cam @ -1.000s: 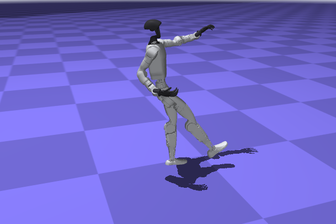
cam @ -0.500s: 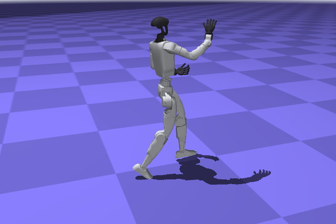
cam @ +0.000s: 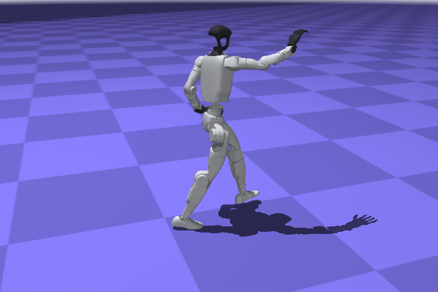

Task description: Kungfu

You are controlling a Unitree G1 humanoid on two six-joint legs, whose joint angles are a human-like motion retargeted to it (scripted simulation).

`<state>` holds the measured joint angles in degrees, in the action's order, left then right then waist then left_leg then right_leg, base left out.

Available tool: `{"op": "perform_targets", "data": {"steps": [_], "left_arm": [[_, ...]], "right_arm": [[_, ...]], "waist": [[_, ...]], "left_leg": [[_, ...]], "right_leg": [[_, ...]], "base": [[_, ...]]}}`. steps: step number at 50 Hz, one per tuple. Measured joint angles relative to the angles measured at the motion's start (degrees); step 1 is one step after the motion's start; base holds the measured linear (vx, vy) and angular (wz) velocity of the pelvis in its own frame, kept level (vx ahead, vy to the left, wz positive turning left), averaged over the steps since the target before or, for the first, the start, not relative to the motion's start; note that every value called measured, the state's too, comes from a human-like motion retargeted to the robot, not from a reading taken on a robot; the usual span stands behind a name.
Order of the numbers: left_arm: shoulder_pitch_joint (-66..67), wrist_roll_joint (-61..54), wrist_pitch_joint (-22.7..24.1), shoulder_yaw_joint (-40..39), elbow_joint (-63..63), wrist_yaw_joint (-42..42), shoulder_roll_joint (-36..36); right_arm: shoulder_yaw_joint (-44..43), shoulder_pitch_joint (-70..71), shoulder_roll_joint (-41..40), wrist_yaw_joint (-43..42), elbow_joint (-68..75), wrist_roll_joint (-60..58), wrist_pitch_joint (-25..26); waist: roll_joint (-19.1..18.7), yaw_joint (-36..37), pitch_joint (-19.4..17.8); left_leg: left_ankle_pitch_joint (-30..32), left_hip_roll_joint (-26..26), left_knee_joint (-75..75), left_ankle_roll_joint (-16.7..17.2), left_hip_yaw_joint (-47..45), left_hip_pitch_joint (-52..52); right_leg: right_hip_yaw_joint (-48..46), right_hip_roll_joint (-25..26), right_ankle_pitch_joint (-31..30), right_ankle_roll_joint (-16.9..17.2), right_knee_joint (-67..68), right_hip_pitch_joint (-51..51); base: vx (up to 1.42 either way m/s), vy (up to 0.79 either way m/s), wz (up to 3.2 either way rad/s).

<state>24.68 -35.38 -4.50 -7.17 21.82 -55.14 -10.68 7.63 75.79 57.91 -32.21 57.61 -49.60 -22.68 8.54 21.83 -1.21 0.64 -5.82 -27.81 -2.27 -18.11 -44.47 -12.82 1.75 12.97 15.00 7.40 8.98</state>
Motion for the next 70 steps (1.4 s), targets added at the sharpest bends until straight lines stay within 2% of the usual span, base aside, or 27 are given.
{"op": "perform_targets", "data": {"steps": [4,8,13,15,17,20,22,24,28,32,35,37,38,40,41,43,44,46,48,50,52,57,60,65,67,68,70], "left_arm": [[-3.0,17.2,4.7,-5.9,13.9,0.9,-4.5],[-8.4,27.5,9.8,-6.9,31.7,15.6,-10.0],[-16.2,40.4,14.1,-3.1,47.3,34.0,-10.0],[-20.6,43.1,14.7,-2.6,51.0,36.4,-8.3],[-26.4,42.2,14.3,-1.1,53.4,34.8,-7.2],[-37.3,39.7,13.1,2.3,54.8,31.4,-5.6],[-44.9,40.5,14.8,3.3,53.5,29.6,-4.4],[-52.6,40.9,18.3,4.1,51.2,27.6,-2.6],[-67.3,32.7,26.0,9.7,42.2,24.9,-0.6],[-80.2,21.8,31.9,12.7,29.7,26.2,3.1],[-88.2,16.5,35.1,13.6,21.8,29.3,4.8],[-92.1,14.7,36.8,14.3,18.6,32.6,5.3],[-93.6,14.1,37.6,14.6,17.5,34.3,5.6],[-95.7,13.2,39.1,15.5,15.6,37.3,6.1],[-96.0,12.5,39.4,15.7,14.9,37.6,6.4],[-95.0,11.3,39.6,15.8,13.6,37.2,6.5],[-93.4,11.1,39.5,15.7,13.3,36.8,6.3],[-88.8,11.9,39.4,15.8,13.4,35.7,5.5],[-84.3,14.6,39.2,15.9,15.0,34.8,3.1],[-79.9,18.8,38.1,15.6,18.4,32.1,-0.3],[-73.6,25.8,35.4,14.2,23.6,28.0,-2.8],[-53.2,47.3,30.8,8.3,34.6,19.7,-9.3],[-38.8,57.3,30.7,2.7,37.3,20.1,-14.0],[-15.9,67.5,22.0,-5.8,39.2,26.7,-13.2],[-8.6,68.3,19.4,-6.9,39.8,27.0,-12.2],[-5.2,67.5,18.7,-6.3,39.9,27.1,-12.0],[0.6,65.3,17.0,-4.2,39.8,27.3,-11.2]], "right_arm": [[-1.6,-7.6,0.0,2.0,-4.0,8.8,-3.0],[-4.6,-17.1,-1.4,4.8,-4.5,11.8,-6.5],[-9.2,-28.5,-8.9,11.7,-1.3,10.7,-9.5],[-10.8,-31.1,-14.4,13.8,-0.7,11.2,-9.2],[-10.6,-31.9,-19.6,15.2,-1.2,16.2,-10.2],[-8.1,-31.8,-24.7,21.0,-4.7,30.8,-16.9],[-5.2,-30.7,-26.4,29.1,-10.7,46.8,-19.9],[-1.0,-28.5,-26.8,36.3,-18.7,63.7,-18.7],[7.0,-20.6,-26.4,43.8,-35.2,83.6,-15.2],[11.2,-11.3,-24.6,47.0,-47.9,86.9,-13.8],[12.4,-6.5,-25.0,44.7,-52.4,82.3,-14.5],[12.6,-5.0,-25.7,42.0,-54.2,78.9,-16.3],[12.8,-4.6,-26.1,40.6,-54.8,77.7,-17.3],[13.2,-4.5,-26.6,37.9,-55.6,76.1,-18.9],[13.4,-4.8,-26.8,37.0,-55.5,76.2,-19.2],[13.6,-6.2,-27.7,36.1,-54.8,76.4,-20.1],[13.6,-7.6,-28.7,36.2,-54.0,76.1,-20.2],[12.8,-11.7,-30.9,37.2,-52.4,75.6,-20.0],[11.0,-16.3,-32.1,39.2,-52.7,76.2,-19.8],[10.3,-21.2,-32.8,40.6,-53.0,77.6,-20.0],[8.9,-28.9,-32.9,43.0,-52.9,78.8,-19.2],[0.5,-53.7,-33.6,54.9,-45.6,75.7,-13.4],[-4.5,-66.5,-34.5,57.9,-35.4,67.7,-9.8],[-12.5,-86.0,-35.1,59.3,-20.6,58.4,-6.1],[-15.9,-92.6,-37.0,55.8,-16.0,53.3,-2.3],[-17.1,-95.2,-38.1,53.7,-13.6,50.5,-0.4],[-17.5,-99.5,-39.2,50.7,-10.2,46.4,2.6]], "waist": [[-0.8,-0.9,1.1],[-0.9,-1.3,0.8],[-3.1,-3.8,2.5],[-5.5,-7.7,2.6],[-7.3,-12.0,2.0],[-8.8,-16.5,1.6],[-9.1,-18.6,1.5],[-8.9,-21.8,1.4],[-7.5,-27.1,1.6],[-7.6,-30.4,1.4],[-9.6,-31.5,2.1],[-10.7,-32.2,3.9],[-10.8,-32.6,4.9],[-11.0,-33.3,6.2],[-10.4,-33.9,6.6],[-8.5,-35.0,8.0],[-7.6,-34.9,9.3],[-6.4,-34.3,11.0],[-4.8,-34.2,8.6],[-3.4,-34.7,6.1],[-2.2,-34.1,5.5],[-1.3,-23.6,5.1],[-3.2,-20.8,2.8],[-6.4,-15.5,-1.4],[-5.3,-14.0,-2.4],[-4.3,-13.8,-2.6],[-3.0,-13.8,-3.5]], "left_leg": [[-3.7,-1.7,-2.9,2.7,5.3,-1.1],[-8.0,-2.5,-5.1,3.2,8.0,1.1],[-14.2,-2.0,-4.7,2.7,10.1,8.4],[-15.6,-2.2,-3.3,2.9,10.7,13.2],[-16.7,-0.9,-0.8,2.3,11.7,18.9],[-17.0,1.7,5.0,0.0,12.5,27.4],[-16.6,4.5,9.9,-2.2,12.5,32.9],[-16.2,8.6,14.3,-4.7,13.0,38.2],[-17.5,12.6,17.7,-5.9,15.6,44.7],[-19.6,13.8,19.3,-5.7,18.3,50.6],[-20.2,11.6,20.3,-4.4,19.1,54.9],[-19.2,10.1,20.0,-2.9,19.3,56.5],[-18.2,9.7,19.5,-2.0,19.6,57.2],[-14.5,8.5,18.1,-0.1,19.6,58.7],[-11.1,8.4,17.0,0.9,19.8,59.7],[-2.0,8.8,13.9,2.7,19.6,61.3],[4.2,8.6,11.2,3.7,17.9,61.1],[15.8,6.6,1.5,5.1,13.0,58.5],[25.3,1.6,-13.5,1.8,7.2,53.9],[23.5,0.6,-24.6,-0.2,7.7,47.6],[13.6,0.7,-31.6,-2.4,5.6,40.5],[6.3,1.3,-32.0,3.1,-1.5,21.8],[9.1,-0.2,-18.9,7.4,-3.0,14.2],[23.0,-2.5,12.2,12.7,5.0,5.8],[18.7,-2.3,22.1,10.3,6.9,3.0],[12.7,-1.7,26.0,8.2,6.6,1.2],[-0.2,-2.1,27.8,10.4,3.5,-1.6]], "right_leg": [[-1.0,3.3,-8.1,0.0,-0.9,-0.2],[-3.7,4.4,-20.9,0.0,0.9,0.7],[-3.4,5.3,-38.5,0.0,12.8,-1.2],[-1.8,7.9,-40.5,0.0,19.7,-4.0],[1.5,10.2,-29.9,0.0,26.8,-8.0],[3.9,9.3,-18.1,0.0,32.8,-15.3],[4.5,5.5,-14.2,0.0,32.8,-20.0],[5.3,0.4,-11.9,-0.7,30.6,-24.2],[6.7,-4.9,-12.7,-6.5,19.3,-31.6],[11.1,-7.2,-18.9,-13.2,4.8,-35.9],[8.5,-8.0,-17.2,-18.2,-4.4,-37.3],[3.9,-8.3,-13.8,-19.1,-7.2,-37.4],[1.8,-8.8,-12.3,-19.0,-6.6,-37.2],[-0.2,-8.9,-9.7,-23.0,-2.4,-36.5],[-2.7,-9.6,-11.2,-22.0,-0.9,-35.0],[-2.8,-10.6,-20.9,-18.3,-0.6,-31.9],[1.1,-9.6,-22.7,-18.6,0.1,-31.5],[9.2,-7.1,-19.5,-20.4,3.4,-31.0],[8.7,-7.7,-16.2,-21.0,6.3,-27.7],[5.0,-8.2,-13.8,-21.9,6.6,-22.6],[4.9,-7.4,-12.7,-21.7,6.0,-19.2],[6.7,-5.7,-12.9,-20.0,2.8,-13.8],[8.2,-2.7,-12.3,-20.3,1.4,-11.0],[13.9,2.7,-11.3,-21.9,0.0,-6.2],[15.4,2.0,-10.8,-22.7,0.1,-5.3],[15.4,1.2,-10.7,-23.2,0.3,-5.3],[15.3,0.5,-10.2,-24.2,1.0,-4.9]], "base": [[0.38,-0.46,-0.35],[0.54,-0.46,-0.16],[0.75,-0.22,0.18],[0.81,-0.20,1.03],[0.73,-0.07,1.32],[0.68,0.11,0.99],[0.58,0.24,0.84],[0.55,0.10,1.17],[0.45,-0.36,0.99],[0.43,-0.46,0.66],[0.56,-0.64,0.37],[0.64,-0.70,0.30],[0.68,-0.79,0.36],[0.64,-0.78,0.42],[0.62,-0.81,0.55],[0.68,-0.92,0.46],[0.73,-0.97,-0.14],[0.68,-0.92,-0.33],[0.45,-0.86,-0.26],[0.22,-0.60,-0.17],[0.33,-0.61,-0.34],[0.33,-0.48,-1.79],[0.20,-0.34,-1.29],[0.26,-0.31,-1.35],[0.24,-0.29,-0.89],[0.24,-0.30,-0.38],[0.16,-0.25,-0.16]]}}
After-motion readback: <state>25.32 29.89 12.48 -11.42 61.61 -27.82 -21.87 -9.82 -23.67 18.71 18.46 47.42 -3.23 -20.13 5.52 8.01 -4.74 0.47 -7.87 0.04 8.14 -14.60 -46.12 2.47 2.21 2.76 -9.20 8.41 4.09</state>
